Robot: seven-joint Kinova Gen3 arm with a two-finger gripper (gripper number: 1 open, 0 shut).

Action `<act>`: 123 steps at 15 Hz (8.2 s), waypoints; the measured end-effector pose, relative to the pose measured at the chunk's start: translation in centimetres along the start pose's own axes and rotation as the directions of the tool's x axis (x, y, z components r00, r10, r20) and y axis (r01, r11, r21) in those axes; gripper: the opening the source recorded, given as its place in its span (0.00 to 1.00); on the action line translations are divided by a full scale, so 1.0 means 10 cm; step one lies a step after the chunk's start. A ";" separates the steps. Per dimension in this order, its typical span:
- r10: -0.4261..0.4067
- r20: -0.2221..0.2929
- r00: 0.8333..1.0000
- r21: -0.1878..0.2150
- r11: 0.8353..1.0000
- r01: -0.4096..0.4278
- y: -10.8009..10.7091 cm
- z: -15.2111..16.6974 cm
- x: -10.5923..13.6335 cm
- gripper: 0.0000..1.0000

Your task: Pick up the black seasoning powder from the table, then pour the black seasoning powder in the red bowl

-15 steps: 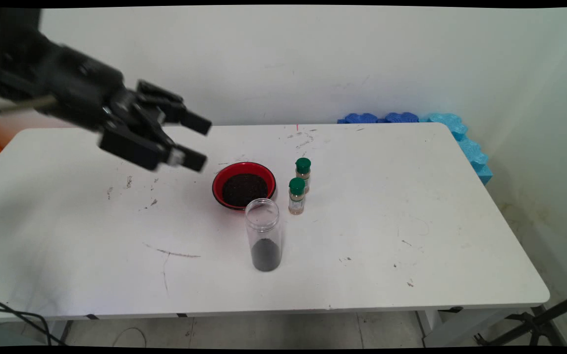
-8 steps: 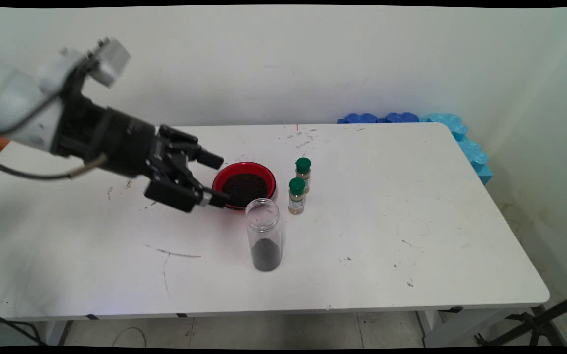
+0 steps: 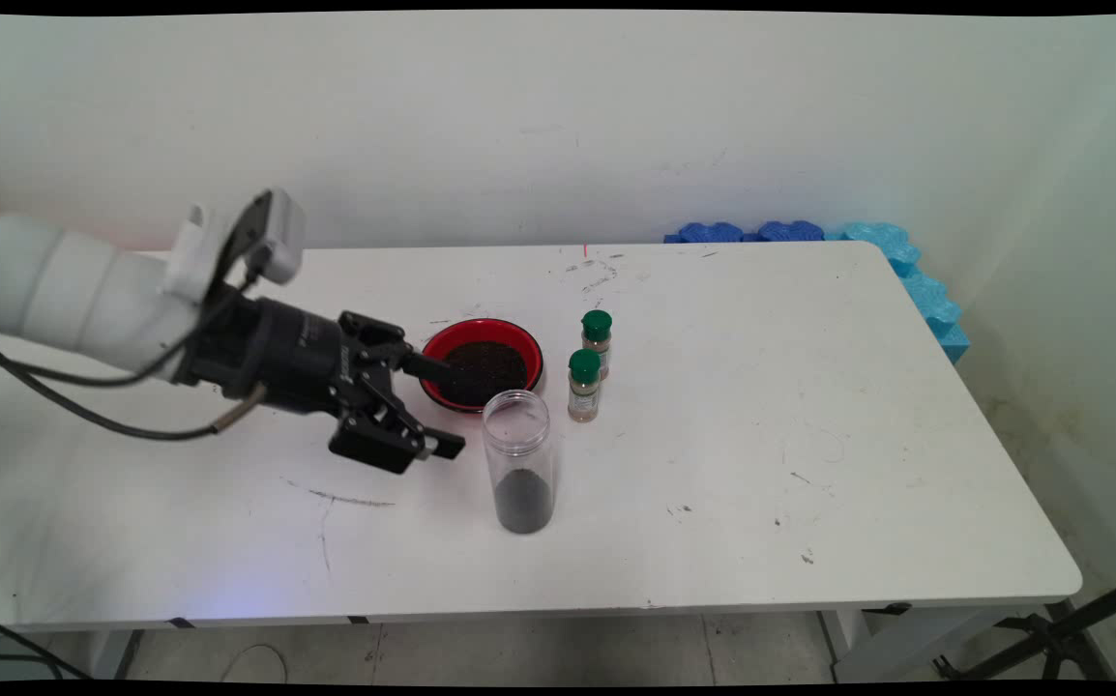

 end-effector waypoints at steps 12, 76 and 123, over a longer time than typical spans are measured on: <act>0.044 -0.003 0.999 0.001 0.999 -0.044 -0.08 0.70 -0.35 1.00; -0.950 0.198 0.240 -0.195 0.202 0.960 -1.50 -0.02 0.51 0.00; -0.690 0.452 -0.565 -0.098 -0.668 0.738 -1.64 0.25 0.32 0.00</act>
